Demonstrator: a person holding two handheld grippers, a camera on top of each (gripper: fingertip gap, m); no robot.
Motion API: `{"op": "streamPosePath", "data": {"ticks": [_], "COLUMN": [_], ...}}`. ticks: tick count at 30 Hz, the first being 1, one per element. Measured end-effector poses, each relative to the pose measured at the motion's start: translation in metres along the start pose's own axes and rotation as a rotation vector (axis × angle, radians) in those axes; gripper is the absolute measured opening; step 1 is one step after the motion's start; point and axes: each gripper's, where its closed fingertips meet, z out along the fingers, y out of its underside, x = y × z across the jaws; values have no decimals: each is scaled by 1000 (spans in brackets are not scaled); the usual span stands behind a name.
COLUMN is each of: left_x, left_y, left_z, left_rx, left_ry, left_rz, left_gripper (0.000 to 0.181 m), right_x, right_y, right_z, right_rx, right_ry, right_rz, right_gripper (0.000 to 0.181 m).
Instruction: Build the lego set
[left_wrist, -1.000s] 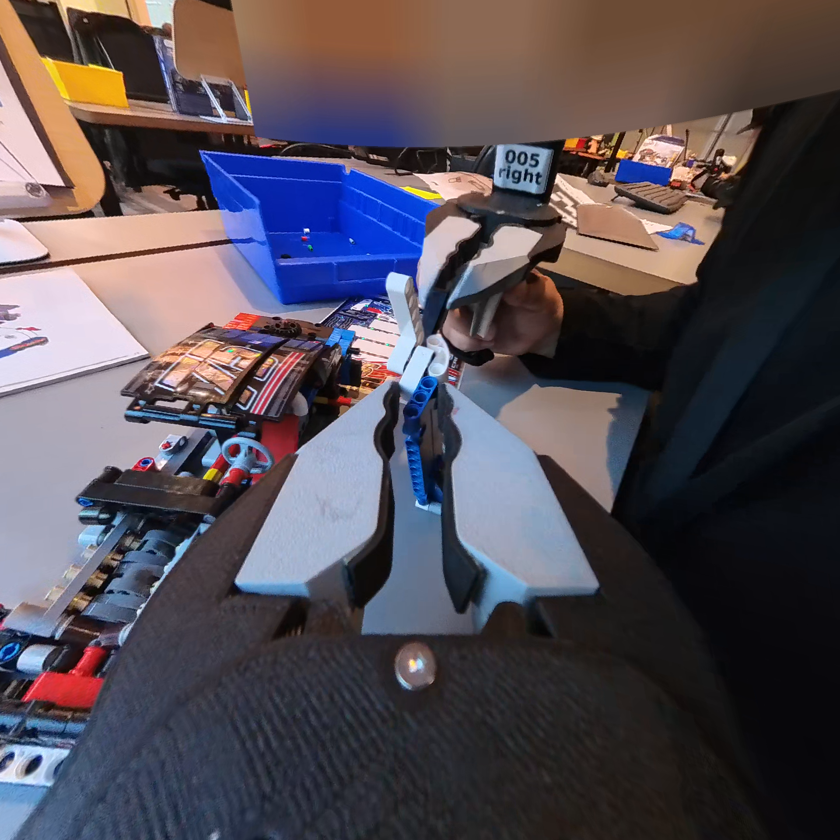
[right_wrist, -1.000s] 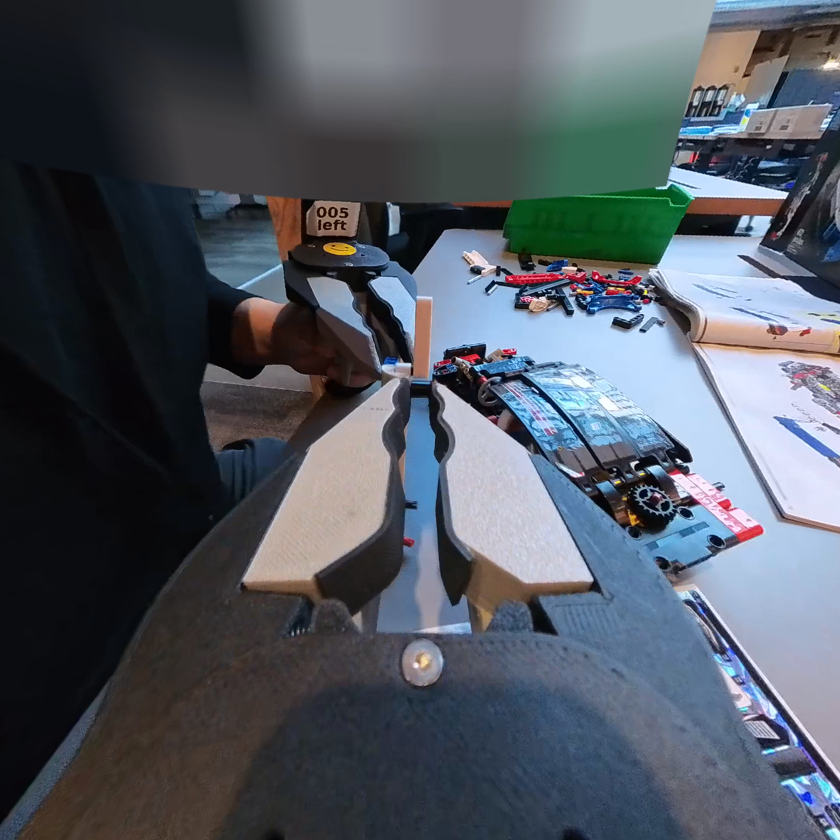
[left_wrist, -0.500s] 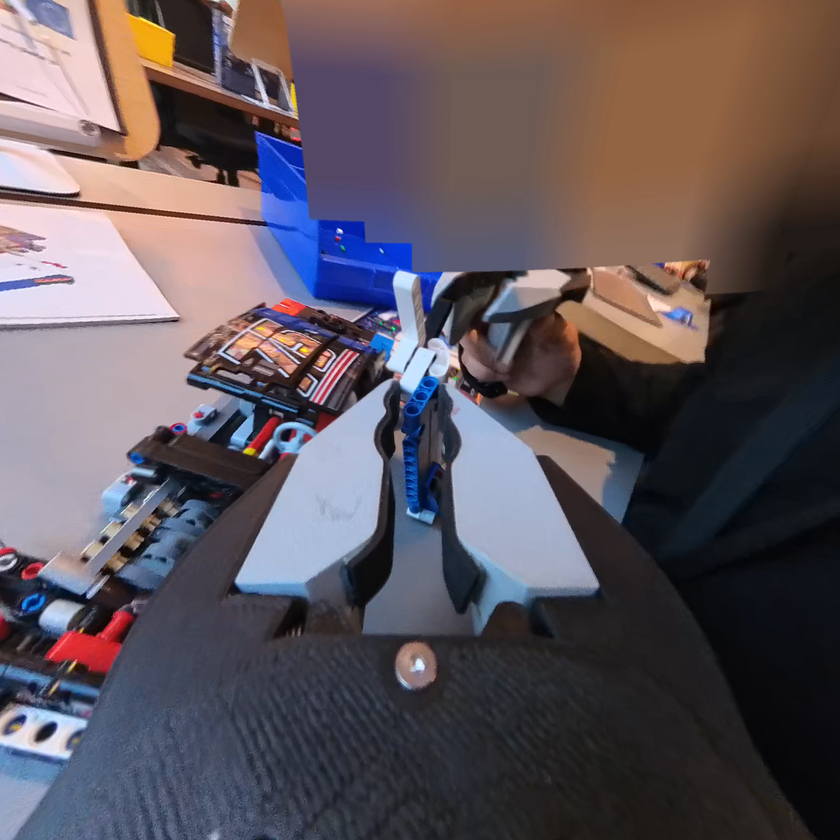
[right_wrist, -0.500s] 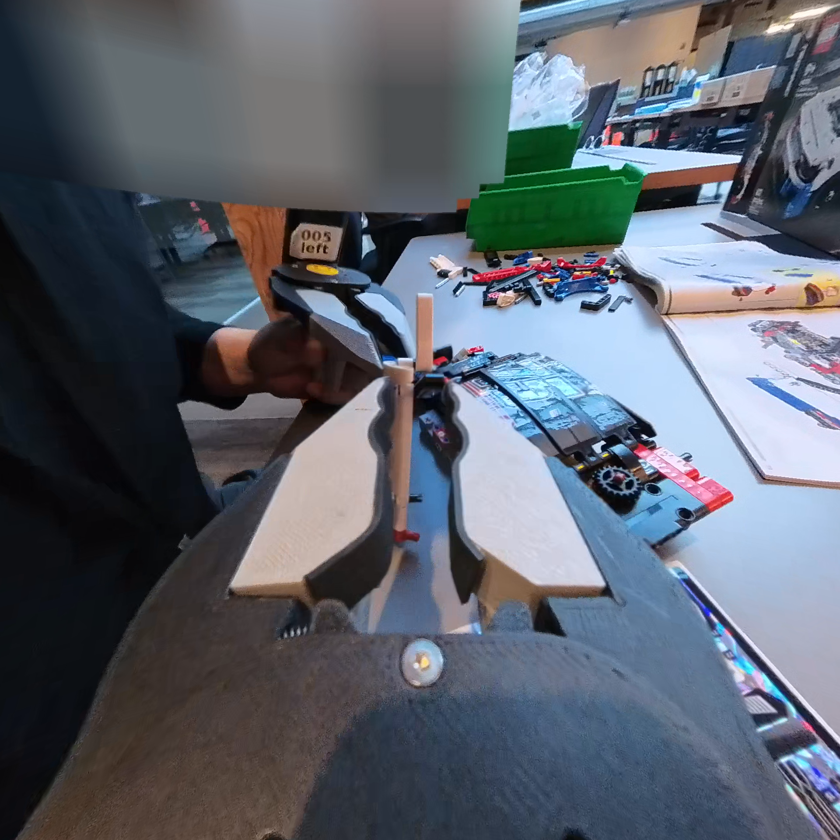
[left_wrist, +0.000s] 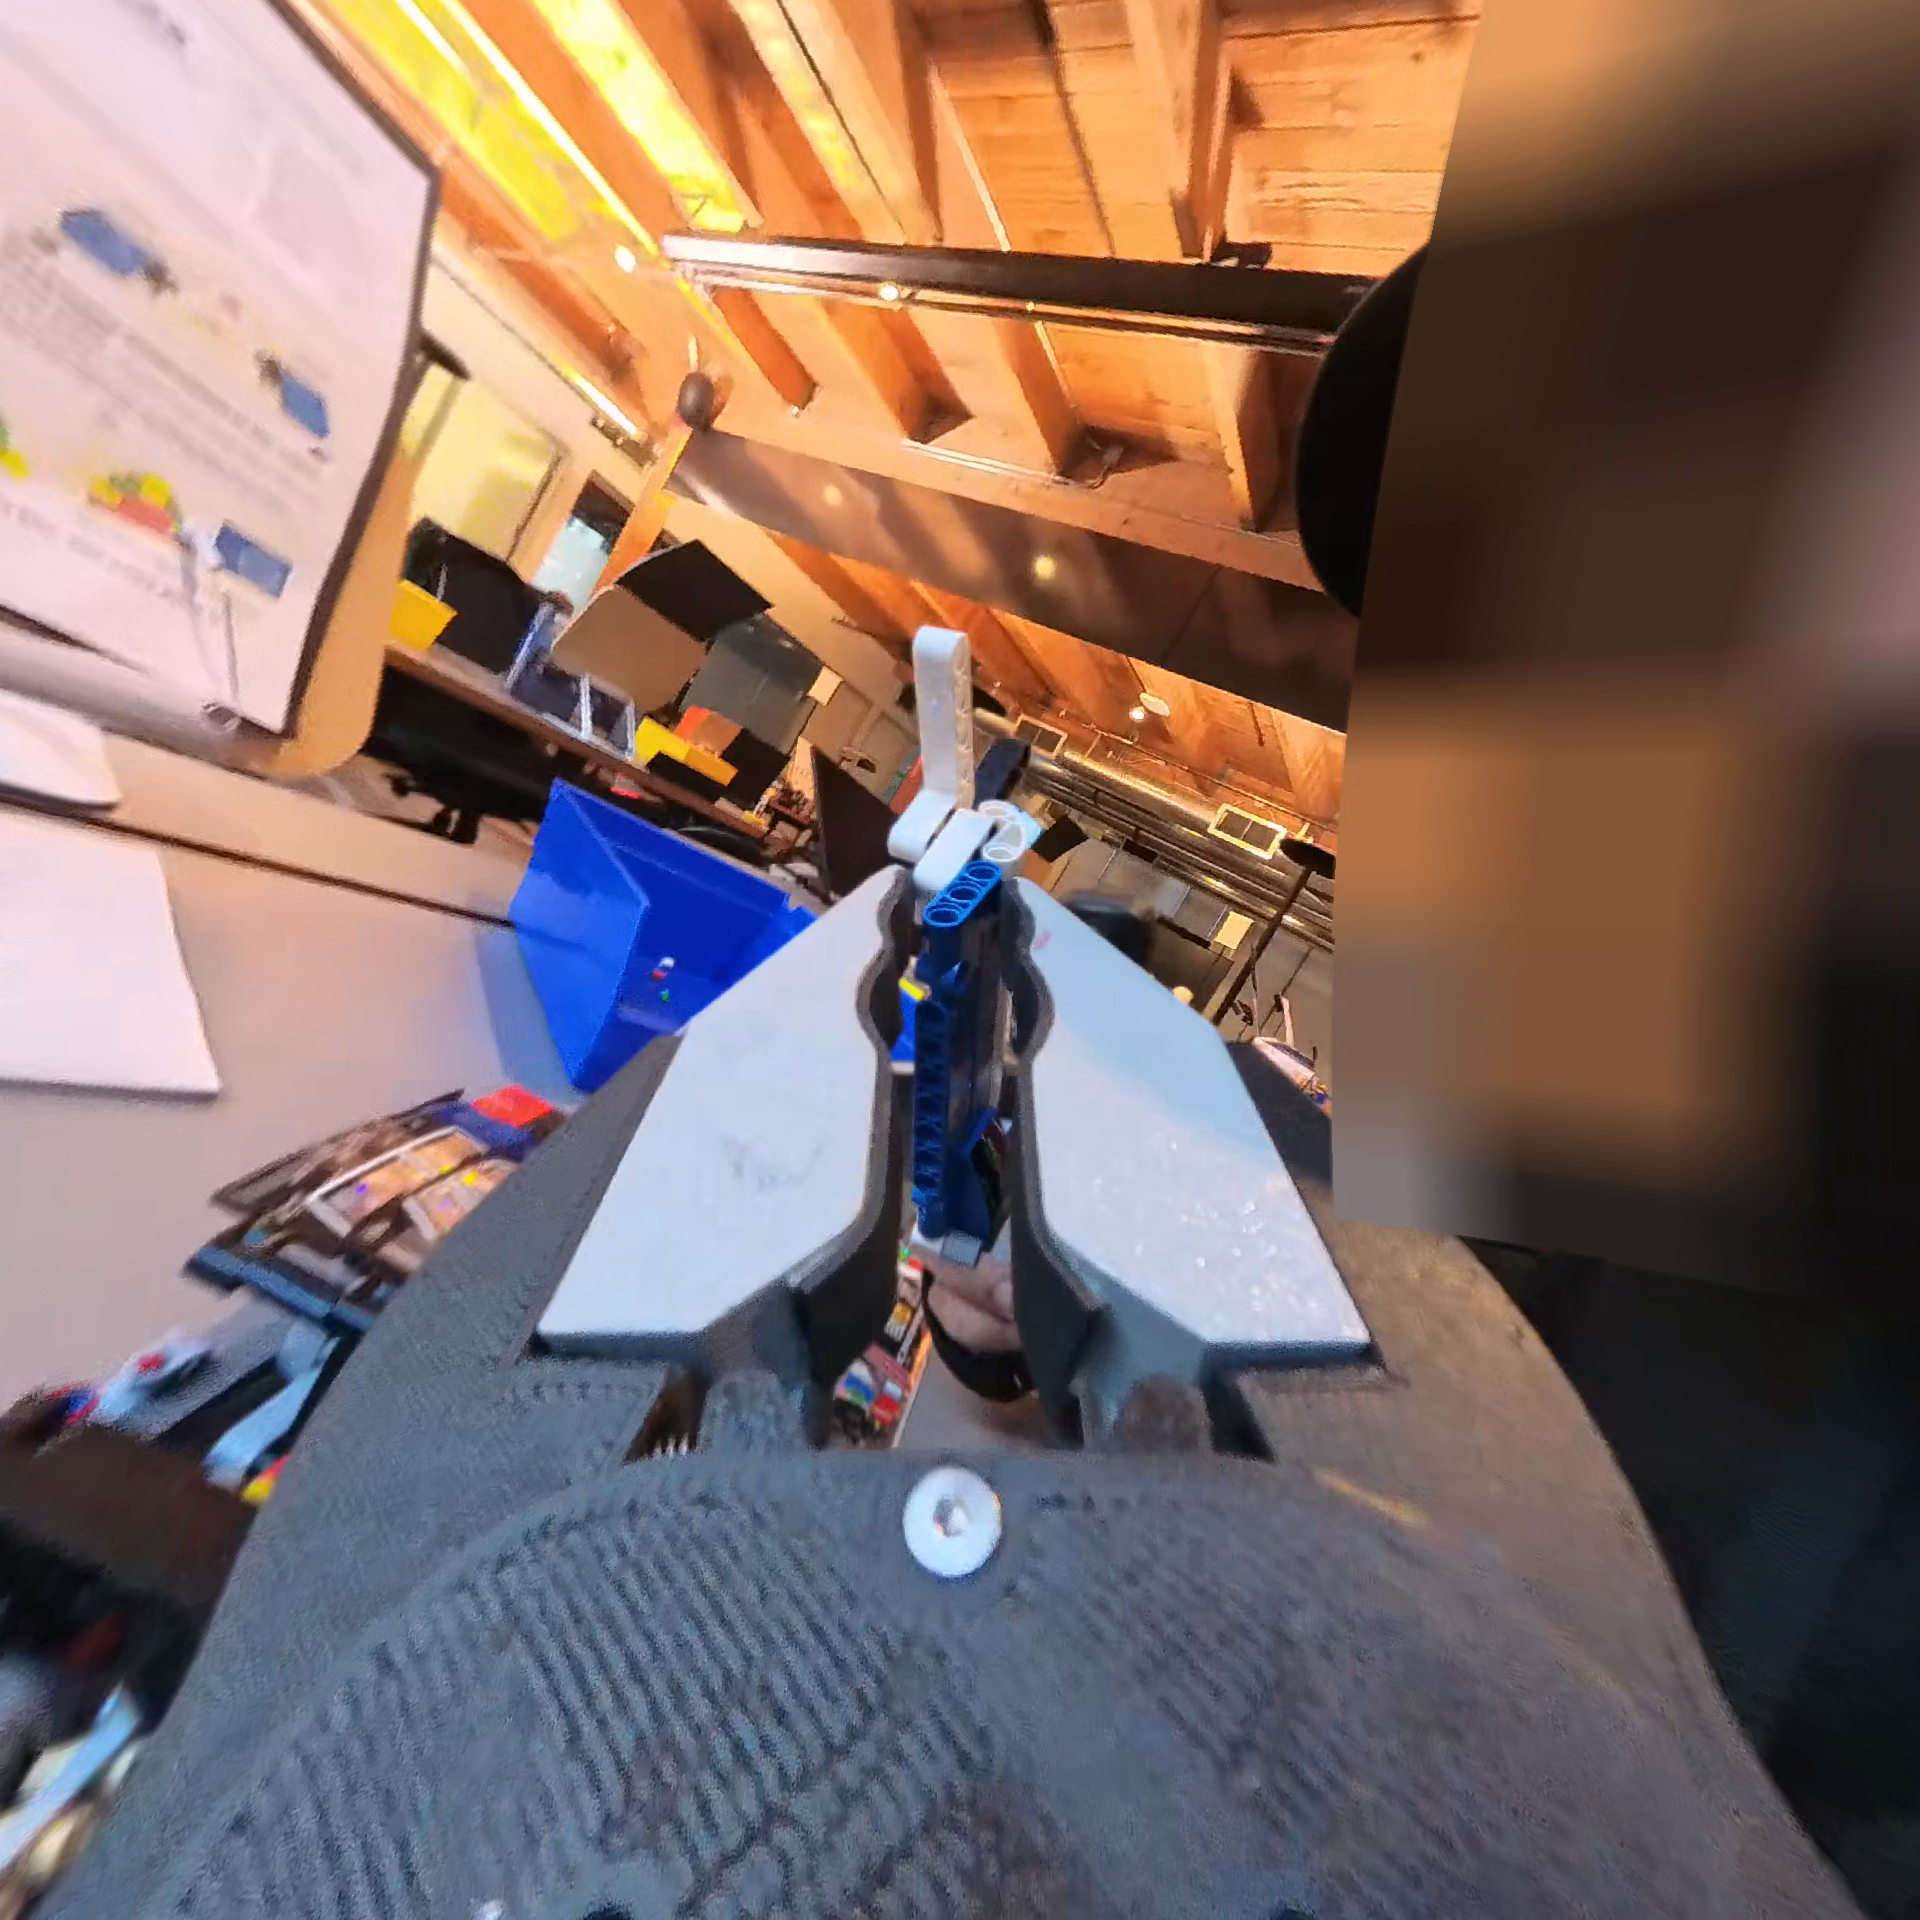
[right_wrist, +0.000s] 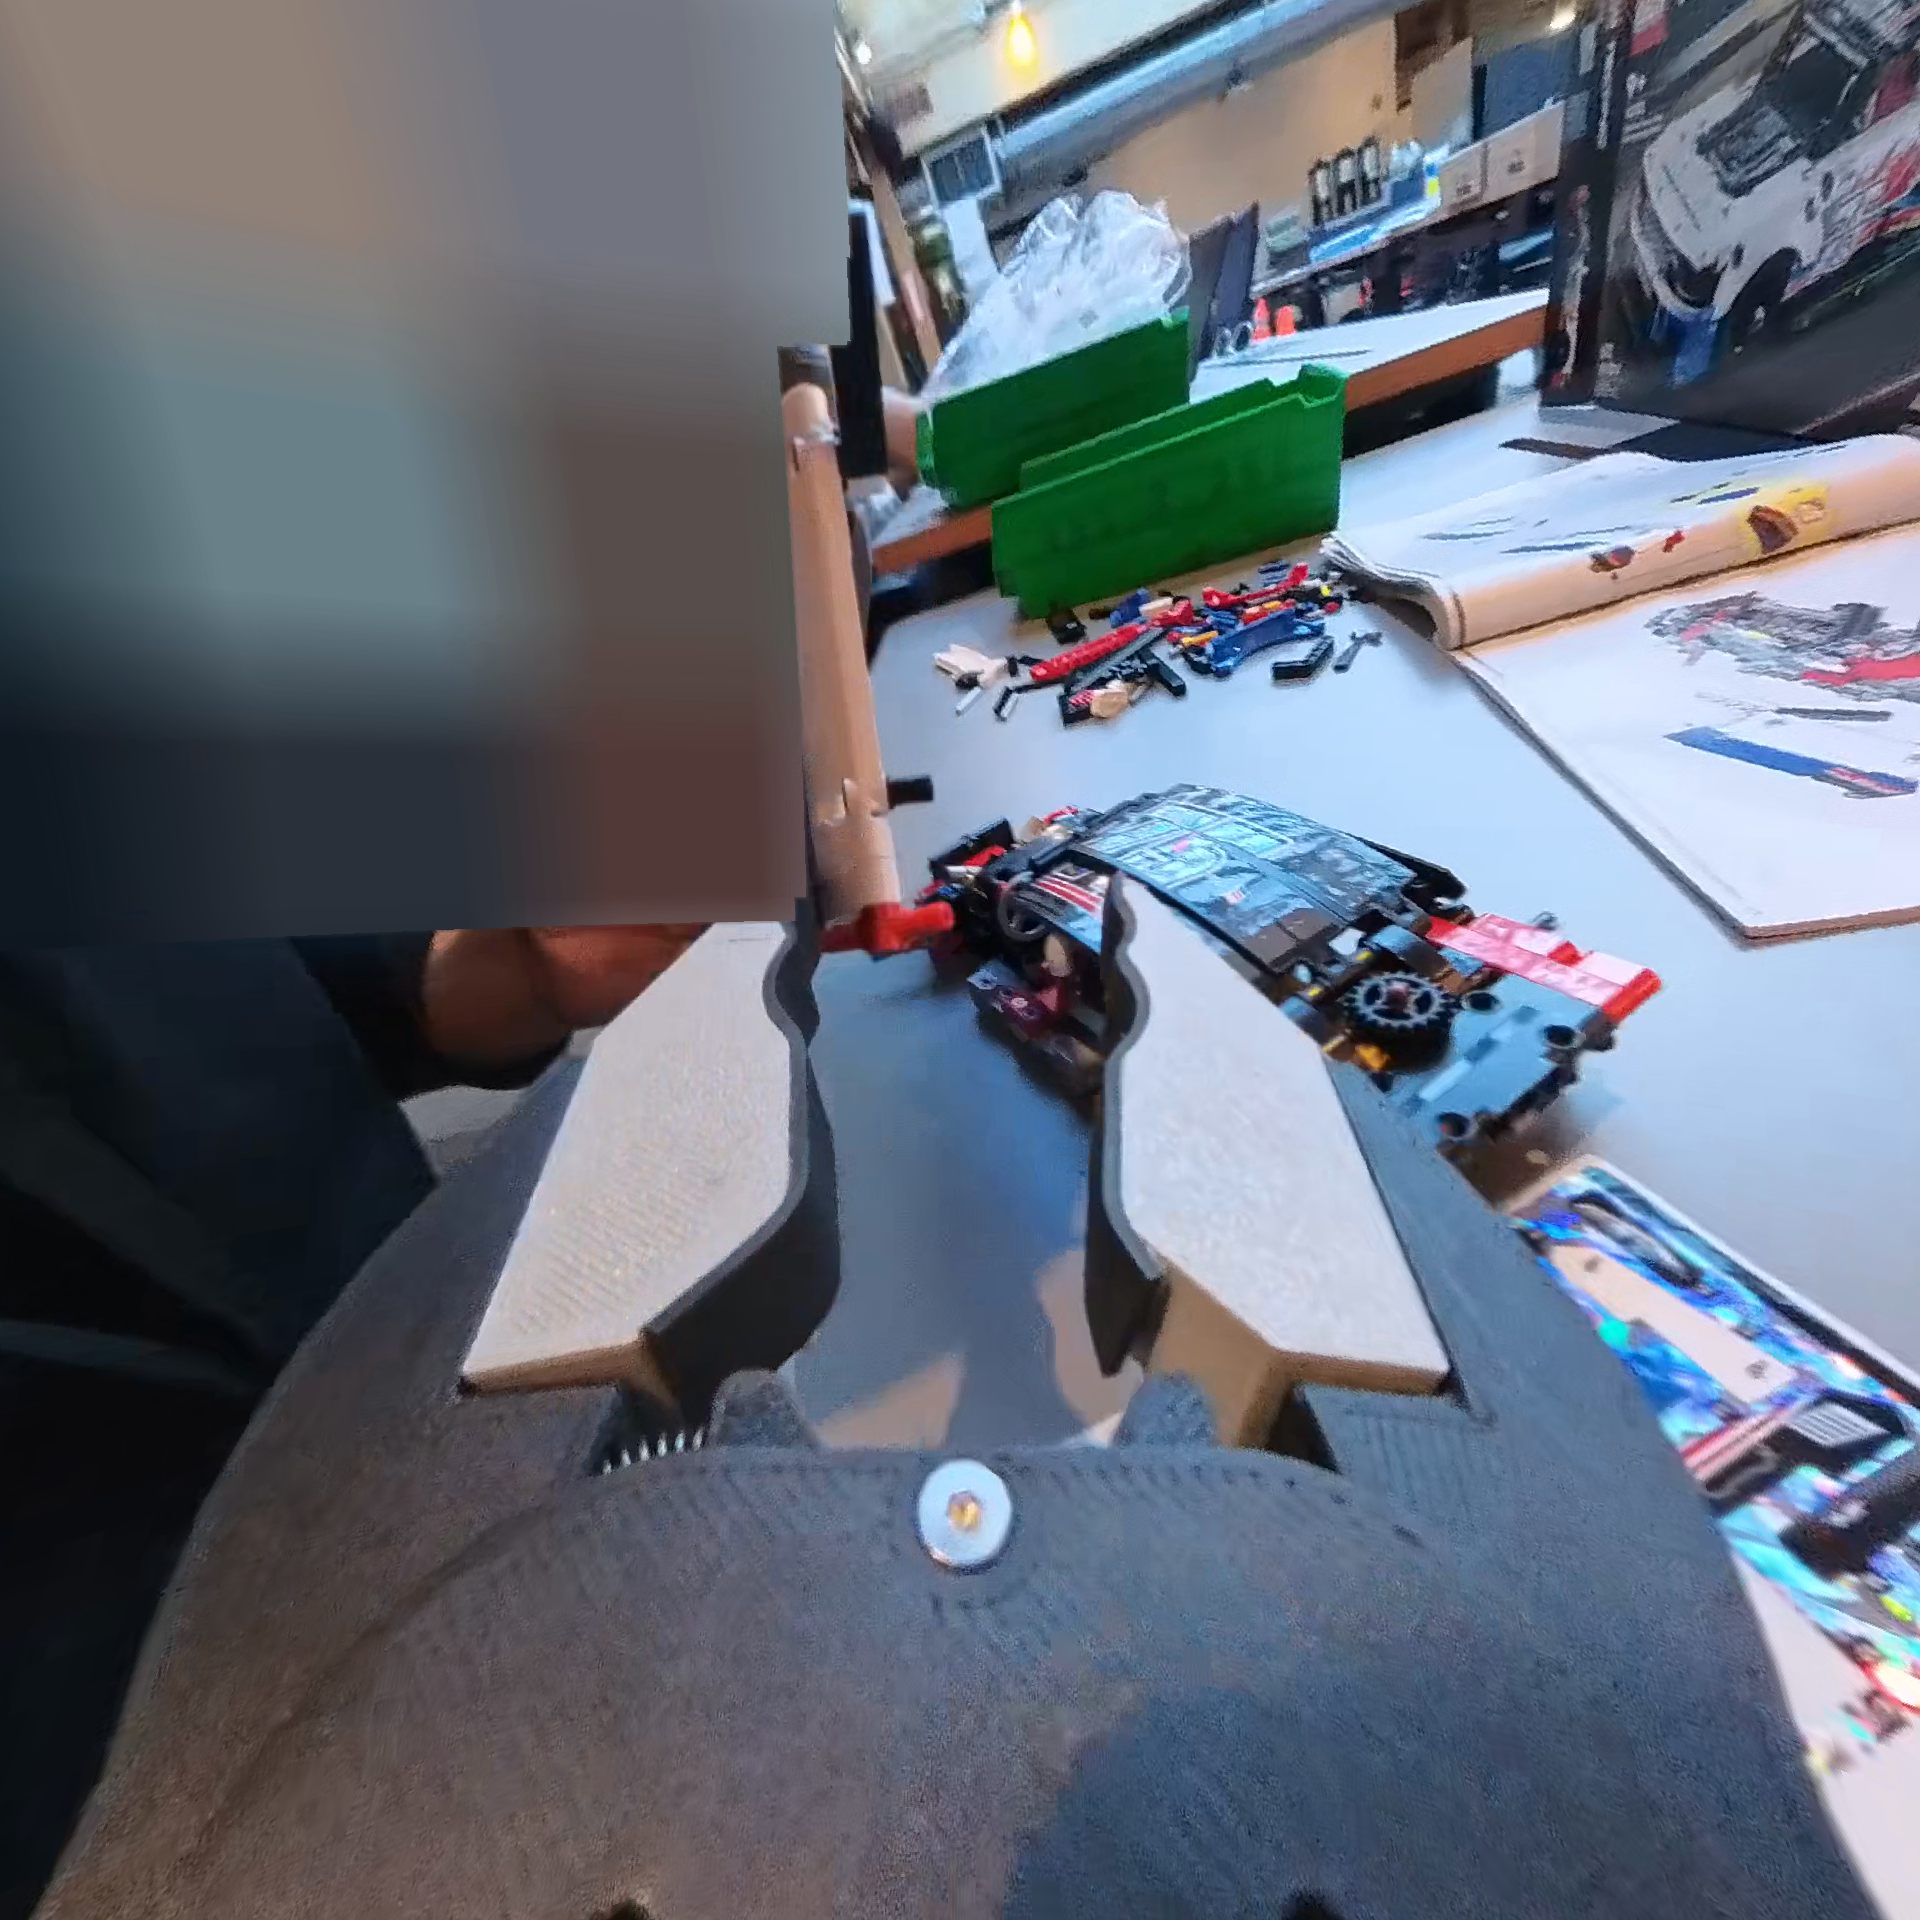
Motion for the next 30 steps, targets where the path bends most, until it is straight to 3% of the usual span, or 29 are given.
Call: {"op": "streamPosePath", "data": {"ticks": [5,7,14,19,23,30], "left_x": [-4,-6,-3,0,6,-6], "left_y": [16,21,47,56,61,71], "left_z": [0,-2,-4,-4,-4,-22], "left_rx": [-21,-36,-141,-163,-181,-368], "left_ry": [0,-3,-4,6,26,-14], "left_rz": [-21,-37,0,2,20,97], "left_gripper": [13,13,14,14,14,20], "right_x": [-11,-14,-24,-32,-36,-31], "right_y": [0,4,10,11,14,30], "right_z": [-2,-2,0,6,6,10], "right_rx": [16,10,-26,-22,-36,-140], "right_ry": [-96,-134,-191,-227,-232,-159], "right_rz": [37,60,20,40,13,-110], "right_gripper": [36,40,9,17,9,6]}}
